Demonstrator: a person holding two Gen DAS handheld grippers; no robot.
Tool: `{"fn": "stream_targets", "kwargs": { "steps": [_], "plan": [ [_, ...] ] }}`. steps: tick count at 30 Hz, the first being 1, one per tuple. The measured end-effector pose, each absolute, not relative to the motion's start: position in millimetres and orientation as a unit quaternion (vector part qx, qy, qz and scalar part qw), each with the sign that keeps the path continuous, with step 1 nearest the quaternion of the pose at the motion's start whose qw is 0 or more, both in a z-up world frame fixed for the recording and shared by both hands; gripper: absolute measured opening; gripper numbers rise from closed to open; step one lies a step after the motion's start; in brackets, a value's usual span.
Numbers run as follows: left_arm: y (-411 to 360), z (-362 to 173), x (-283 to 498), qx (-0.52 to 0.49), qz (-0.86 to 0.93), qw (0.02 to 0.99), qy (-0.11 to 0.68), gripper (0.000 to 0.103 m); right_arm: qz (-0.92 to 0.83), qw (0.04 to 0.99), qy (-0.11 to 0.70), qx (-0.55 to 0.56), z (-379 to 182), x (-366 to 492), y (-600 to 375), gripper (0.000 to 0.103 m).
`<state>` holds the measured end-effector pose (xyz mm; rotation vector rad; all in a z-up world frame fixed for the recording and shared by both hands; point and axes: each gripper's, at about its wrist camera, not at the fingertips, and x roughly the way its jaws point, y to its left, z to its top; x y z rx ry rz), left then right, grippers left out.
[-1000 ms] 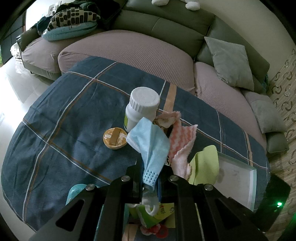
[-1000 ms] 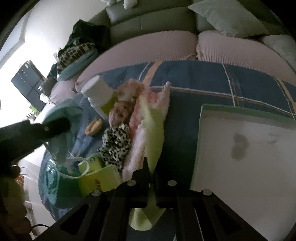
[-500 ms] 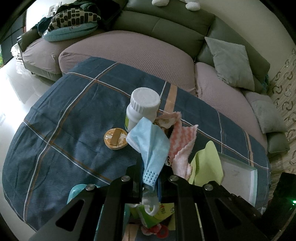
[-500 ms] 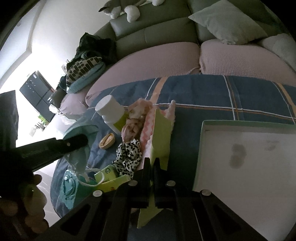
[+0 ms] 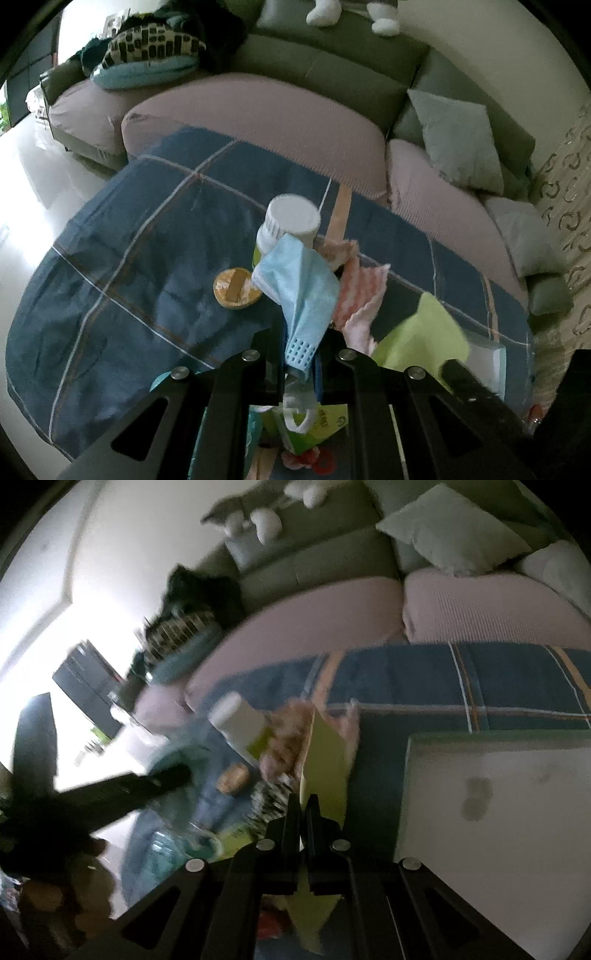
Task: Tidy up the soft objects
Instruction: 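Lift the face mask with the left gripper while the right gripper lifts the lime-green cloth, then lower the mask and cloth into the white tray and open both grippers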
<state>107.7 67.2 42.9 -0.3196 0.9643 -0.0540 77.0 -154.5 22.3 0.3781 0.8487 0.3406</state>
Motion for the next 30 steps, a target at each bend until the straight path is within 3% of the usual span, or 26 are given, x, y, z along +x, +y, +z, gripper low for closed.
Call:
{"fn": "stream_targets", "kwargs": {
  "steps": [14, 30],
  "plan": [
    [49.8, 86.5, 91.7, -0.137, -0.056, 0.903, 0.403, 0.011, 0.149, 0.919, 0.292, 0.218, 92.0, 34.0, -202.6, 0.003],
    [-84.6, 72.8, 93.9, -0.03, -0.19, 0.882, 0.429, 0.012, -0.042, 0.935, 0.239, 0.259, 110.9, -22.6, -333.1, 0.003]
  ]
}}
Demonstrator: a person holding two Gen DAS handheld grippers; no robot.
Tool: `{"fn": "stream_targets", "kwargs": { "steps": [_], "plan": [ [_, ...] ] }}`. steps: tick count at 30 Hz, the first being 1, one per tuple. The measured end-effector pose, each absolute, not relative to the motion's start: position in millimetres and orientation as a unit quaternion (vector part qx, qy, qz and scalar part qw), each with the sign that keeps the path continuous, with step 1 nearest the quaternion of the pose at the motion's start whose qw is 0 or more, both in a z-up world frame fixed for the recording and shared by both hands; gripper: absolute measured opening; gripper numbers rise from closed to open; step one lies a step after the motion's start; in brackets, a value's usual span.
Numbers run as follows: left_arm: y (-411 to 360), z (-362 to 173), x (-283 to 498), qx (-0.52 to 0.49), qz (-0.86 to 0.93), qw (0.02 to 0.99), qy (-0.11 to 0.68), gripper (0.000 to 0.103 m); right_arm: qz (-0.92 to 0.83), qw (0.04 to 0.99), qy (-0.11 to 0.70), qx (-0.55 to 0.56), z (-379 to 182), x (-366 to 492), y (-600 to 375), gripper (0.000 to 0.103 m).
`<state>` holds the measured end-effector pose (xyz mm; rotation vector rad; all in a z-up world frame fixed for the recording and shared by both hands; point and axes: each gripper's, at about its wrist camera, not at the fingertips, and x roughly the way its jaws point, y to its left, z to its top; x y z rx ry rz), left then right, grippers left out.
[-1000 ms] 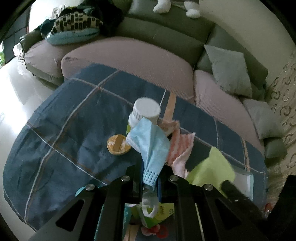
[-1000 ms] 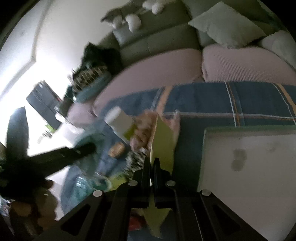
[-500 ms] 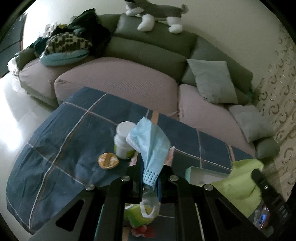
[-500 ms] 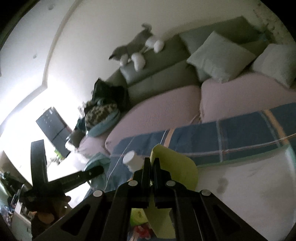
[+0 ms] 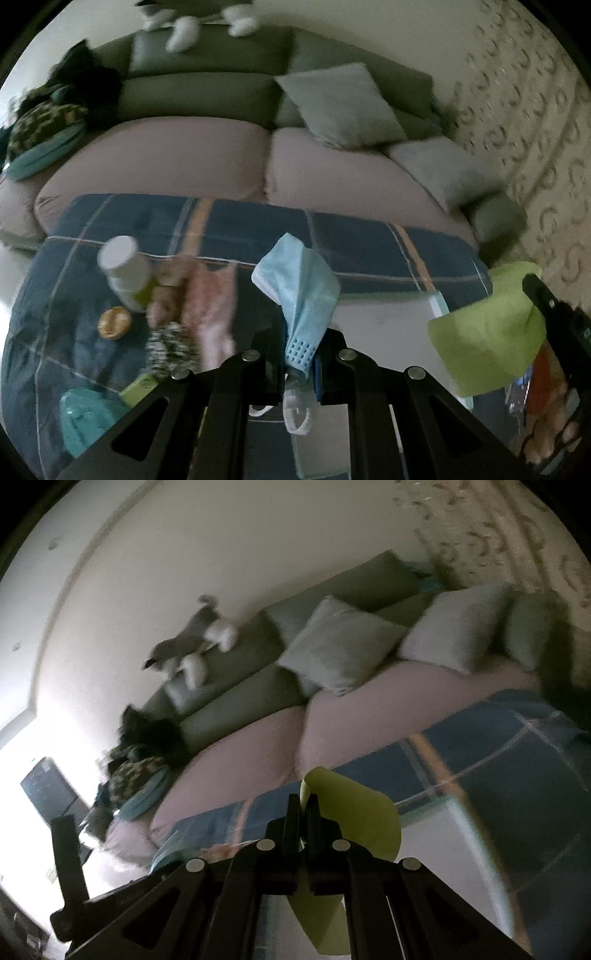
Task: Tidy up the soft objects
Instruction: 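Lower the mask and cloth into the white tray and open both grippers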
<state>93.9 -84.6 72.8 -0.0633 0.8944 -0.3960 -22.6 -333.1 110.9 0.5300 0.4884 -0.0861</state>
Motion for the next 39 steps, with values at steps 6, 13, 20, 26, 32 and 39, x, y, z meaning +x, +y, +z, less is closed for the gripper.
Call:
{"fn": "stream_targets", "kwargs": {
  "steps": [6, 13, 20, 26, 32, 39],
  "plan": [
    [-124.2, 51.2, 94.8, 0.004, -0.213, 0.867, 0.45, 0.012, -0.096, 0.921, 0.269, 0.265, 91.9, -19.0, -361.6, 0.003],
    [-156.0, 6.2, 105.1, 0.035, -0.213, 0.842, 0.495, 0.012, -0.138, 0.895, 0.343, 0.25, 52.2, 9.4, -368.3, 0.003],
    [-162.4, -23.2, 115.1, 0.039, -0.199, 0.825, 0.527, 0.012, -0.117, 0.877, 0.396, 0.246, 18.8, 38.7, -357.9, 0.003],
    [-164.6, -37.6, 120.2, 0.04, -0.193, 0.816, 0.543, 0.012, -0.108, 0.863, 0.437, 0.229, -8.4, 51.2, -345.3, 0.003],
    [-164.0, -45.5, 123.1, 0.038, -0.187, 0.812, 0.552, 0.015, -0.117, 0.847, 0.476, 0.207, -27.8, 59.1, -340.1, 0.007],
    [-159.0, -33.1, 122.7, 0.035, -0.182, 0.822, 0.539, 0.046, -0.119, 0.855, 0.464, 0.199, -16.4, 54.5, -335.9, 0.007]
  ]
}}
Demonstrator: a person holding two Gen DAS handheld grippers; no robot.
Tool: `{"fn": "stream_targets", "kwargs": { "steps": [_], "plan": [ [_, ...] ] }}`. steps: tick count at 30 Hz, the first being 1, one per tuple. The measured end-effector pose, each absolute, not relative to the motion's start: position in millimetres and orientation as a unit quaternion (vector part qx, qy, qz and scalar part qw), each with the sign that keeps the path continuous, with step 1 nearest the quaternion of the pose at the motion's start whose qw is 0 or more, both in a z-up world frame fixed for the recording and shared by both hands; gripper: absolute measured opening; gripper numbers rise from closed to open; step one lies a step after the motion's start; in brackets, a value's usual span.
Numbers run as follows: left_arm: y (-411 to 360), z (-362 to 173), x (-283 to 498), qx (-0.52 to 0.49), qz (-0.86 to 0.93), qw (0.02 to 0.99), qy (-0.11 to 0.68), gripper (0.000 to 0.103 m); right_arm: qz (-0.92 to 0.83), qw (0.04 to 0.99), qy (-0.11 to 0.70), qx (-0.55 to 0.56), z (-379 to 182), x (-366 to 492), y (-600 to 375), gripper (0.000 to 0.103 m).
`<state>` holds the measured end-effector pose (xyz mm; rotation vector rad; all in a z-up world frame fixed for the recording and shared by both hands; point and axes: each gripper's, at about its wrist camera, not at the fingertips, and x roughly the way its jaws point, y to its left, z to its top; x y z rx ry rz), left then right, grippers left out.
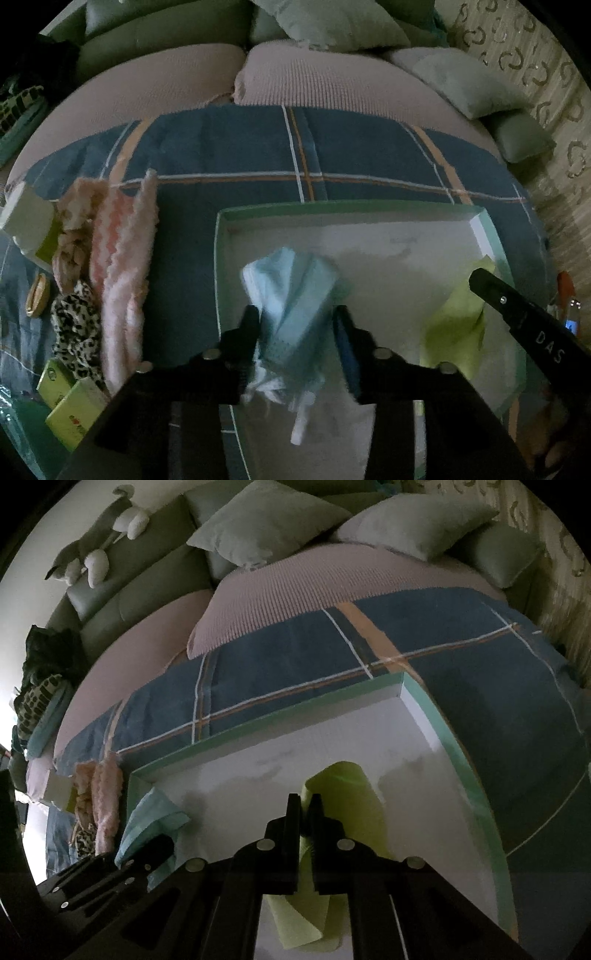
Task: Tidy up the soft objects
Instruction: 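Lower the mask and cloth into the white tray and open both grippers, then move both grippers back over the remaining pile of soft items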
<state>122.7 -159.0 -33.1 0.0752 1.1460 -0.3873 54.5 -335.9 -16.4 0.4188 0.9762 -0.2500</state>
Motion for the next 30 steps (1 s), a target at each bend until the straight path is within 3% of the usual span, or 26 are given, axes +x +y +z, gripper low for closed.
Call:
{"fn": "stream_targets", "kwargs": {
  "steps": [5, 9, 11, 14, 18, 19, 22, 27, 30],
  "plan": [
    [-154.3, -16.7, 118.8, 0.03, -0.182, 0.835, 0.519, 0.066, -0.12, 0.866, 0.445, 0.195, 0.6, 52.1, -332.2, 0.007],
    [-148.9, -8.0, 119.1, 0.024, -0.177, 0.842, 0.51, 0.068, -0.129, 0.871, 0.436, 0.183, 8.9, 50.4, -330.6, 0.008],
    [-145.1, -5.3, 120.2, 0.02, -0.17, 0.845, 0.507, 0.069, -0.128, 0.871, 0.435, 0.188, 10.2, 49.3, -331.6, 0.018],
    [-138.2, -5.1, 123.4, 0.012, -0.16, 0.846, 0.508, 0.069, -0.133, 0.866, 0.445, 0.185, 6.2, 51.3, -331.7, 0.02],
    [-127.7, -6.9, 127.1, 0.007, -0.139, 0.85, 0.508, 0.085, -0.14, 0.86, 0.456, 0.18, -0.7, 53.6, -332.0, 0.021],
    [-126.0, -7.2, 127.7, 0.006, -0.137, 0.851, 0.508, 0.086, -0.142, 0.859, 0.458, 0.18, -1.4, 53.9, -332.2, 0.027],
    [-119.6, -8.7, 129.9, 0.002, -0.125, 0.853, 0.507, 0.089, -0.146, 0.857, 0.46, 0.179, -4.0, 53.5, -333.4, 0.064],
    [-109.9, -14.3, 134.5, -0.004, -0.105, 0.851, 0.515, 0.089, -0.149, 0.856, 0.465, 0.172, -6.4, 54.6, -331.5, 0.07],
    [-103.4, -16.9, 136.9, -0.012, -0.099, 0.848, 0.52, 0.09, -0.156, 0.856, 0.462, 0.172, -6.0, 54.2, -332.1, 0.085]
  ]
}}
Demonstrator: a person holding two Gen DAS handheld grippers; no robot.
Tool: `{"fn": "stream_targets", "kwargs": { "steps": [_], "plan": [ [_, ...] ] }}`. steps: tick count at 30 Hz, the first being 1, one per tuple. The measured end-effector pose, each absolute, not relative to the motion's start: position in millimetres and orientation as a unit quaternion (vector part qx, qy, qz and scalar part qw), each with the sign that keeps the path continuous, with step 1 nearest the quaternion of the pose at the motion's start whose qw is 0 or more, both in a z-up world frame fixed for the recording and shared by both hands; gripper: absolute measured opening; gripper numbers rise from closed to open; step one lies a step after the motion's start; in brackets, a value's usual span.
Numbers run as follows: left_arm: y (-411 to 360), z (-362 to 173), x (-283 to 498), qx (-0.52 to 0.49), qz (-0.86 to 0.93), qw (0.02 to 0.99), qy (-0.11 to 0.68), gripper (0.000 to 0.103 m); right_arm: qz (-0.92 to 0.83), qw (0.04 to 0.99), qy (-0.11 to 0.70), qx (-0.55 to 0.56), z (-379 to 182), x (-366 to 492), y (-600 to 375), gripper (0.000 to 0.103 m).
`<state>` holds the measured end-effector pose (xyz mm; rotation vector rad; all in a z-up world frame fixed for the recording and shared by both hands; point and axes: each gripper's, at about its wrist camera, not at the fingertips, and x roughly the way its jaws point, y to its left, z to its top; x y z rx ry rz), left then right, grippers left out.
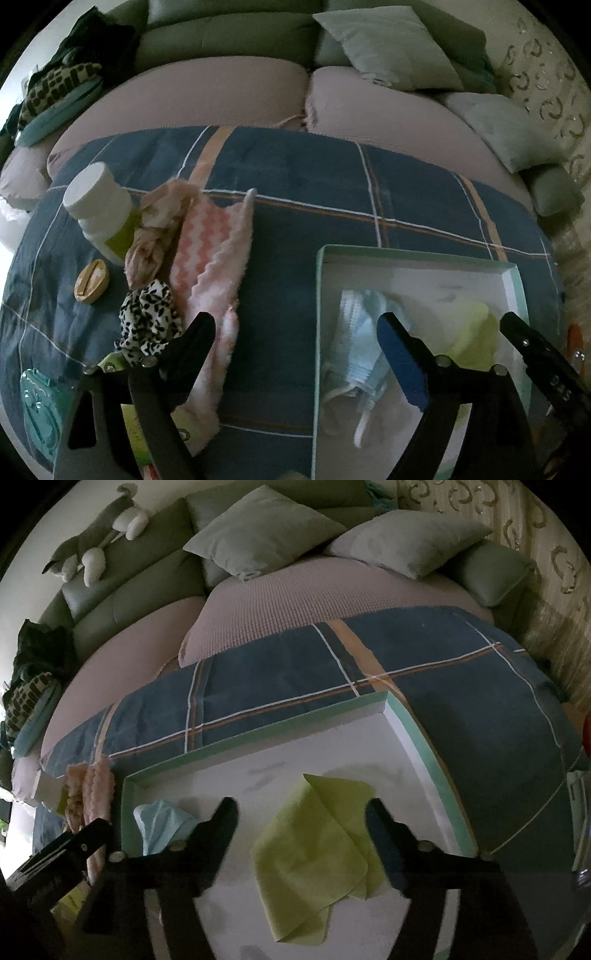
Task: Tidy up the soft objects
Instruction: 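Move both grippers back over the remaining pile of soft items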
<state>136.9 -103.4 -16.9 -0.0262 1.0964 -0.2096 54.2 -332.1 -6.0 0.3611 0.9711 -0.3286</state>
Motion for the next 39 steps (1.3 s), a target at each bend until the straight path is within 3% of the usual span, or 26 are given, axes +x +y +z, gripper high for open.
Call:
{"fn": "stream_targets", "kwargs": {
  "steps": [2, 3, 6, 8, 20, 39],
  "plan": [
    [-99.4, -17.3, 138.2, -0.018, -0.094, 0.848, 0.521, 0.09, -0.158, 0.858, 0.458, 0.171, -5.7, 53.3, -332.9, 0.102],
    [-96.8, -17.6, 139.0, -0.022, -0.092, 0.848, 0.522, 0.09, -0.159, 0.859, 0.456, 0.17, -5.1, 52.5, -332.9, 0.103],
    [-91.7, -17.2, 139.8, -0.033, -0.089, 0.848, 0.521, 0.091, -0.162, 0.86, 0.453, 0.168, -4.6, 52.4, -332.1, 0.103],
    [-88.4, -16.8, 140.2, -0.038, -0.09, 0.847, 0.522, 0.103, -0.162, 0.861, 0.451, 0.168, -3.9, 52.8, -332.0, 0.103],
    [-42.5, 6.5, 143.4, -0.08, -0.061, 0.874, 0.475, 0.103, -0.159, 0.879, 0.415, 0.172, 14.8, 49.3, -328.4, 0.103],
    [55.3, 35.4, 124.0, -0.164, 0.016, 0.897, 0.41, 0.103, -0.101, 0.895, 0.419, 0.115, 22.1, 61.3, -271.7, 0.103]
  ]
}}
